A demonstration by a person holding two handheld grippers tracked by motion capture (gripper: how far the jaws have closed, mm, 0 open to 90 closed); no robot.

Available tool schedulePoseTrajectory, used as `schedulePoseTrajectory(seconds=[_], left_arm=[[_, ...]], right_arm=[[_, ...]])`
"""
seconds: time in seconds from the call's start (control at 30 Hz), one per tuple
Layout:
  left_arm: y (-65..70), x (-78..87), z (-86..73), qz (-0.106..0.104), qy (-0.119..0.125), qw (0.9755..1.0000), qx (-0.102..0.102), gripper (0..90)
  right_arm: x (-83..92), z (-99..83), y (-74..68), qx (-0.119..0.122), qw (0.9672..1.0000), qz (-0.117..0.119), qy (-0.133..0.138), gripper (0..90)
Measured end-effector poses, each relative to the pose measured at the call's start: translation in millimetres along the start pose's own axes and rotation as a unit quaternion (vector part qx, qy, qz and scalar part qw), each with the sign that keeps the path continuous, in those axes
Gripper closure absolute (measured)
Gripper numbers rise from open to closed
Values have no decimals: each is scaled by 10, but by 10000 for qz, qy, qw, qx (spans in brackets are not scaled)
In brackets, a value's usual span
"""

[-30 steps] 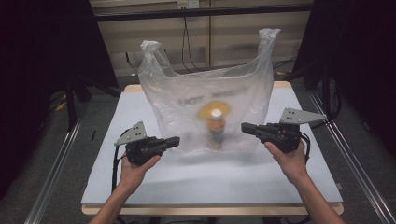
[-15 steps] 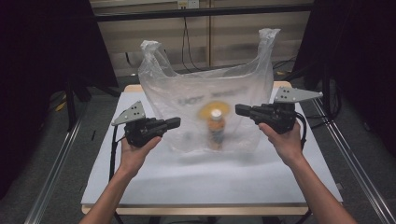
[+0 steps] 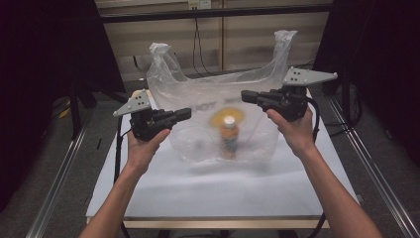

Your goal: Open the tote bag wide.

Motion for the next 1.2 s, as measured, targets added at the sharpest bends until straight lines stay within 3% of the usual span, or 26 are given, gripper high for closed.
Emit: schedulePoseTrajectory(seconds=[0.3, 0.33, 0.6, 0.8, 0.87, 1.03, 1.2], left_arm=[[-106, -170, 363, 36, 78, 9999, -90, 900], [-106, -192, 401, 24, 148, 9999, -31, 900], [-153, -344, 661, 13, 200, 9997, -110, 900], [-365, -404, 857, 259, 138, 9996, -27, 900], [-416, -426, 839, 268, 40, 9996, 78, 900], [-496, -490, 559, 437, -422, 9981, 77, 900], [-498, -547, 381, 415, -732, 9964, 44, 900]], right_arm=[[-141, 270, 151, 21, 9997, -202, -114, 900], [-159, 291, 170, 20, 9996, -230, -135, 900], [-263, 339, 258, 50, 9990, -385, -215, 900], [-309, 412, 294, 87, 9984, -502, -254, 900], [-333, 387, 307, 51, 9979, -528, -362, 900], [-369, 231, 369, 2, 9964, -593, -604, 900], [-414, 49, 349, 86, 9944, -572, -884, 900]])
Point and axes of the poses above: each handheld gripper's, and its own axes: x roughly backward along the jaws, z roughly out of its top, y roughly to its right, the point moved 10 cm from there along -x, roughly forward along the jaws, and after that the axes turned 6 degrees about -z, right-handed, at the moved point
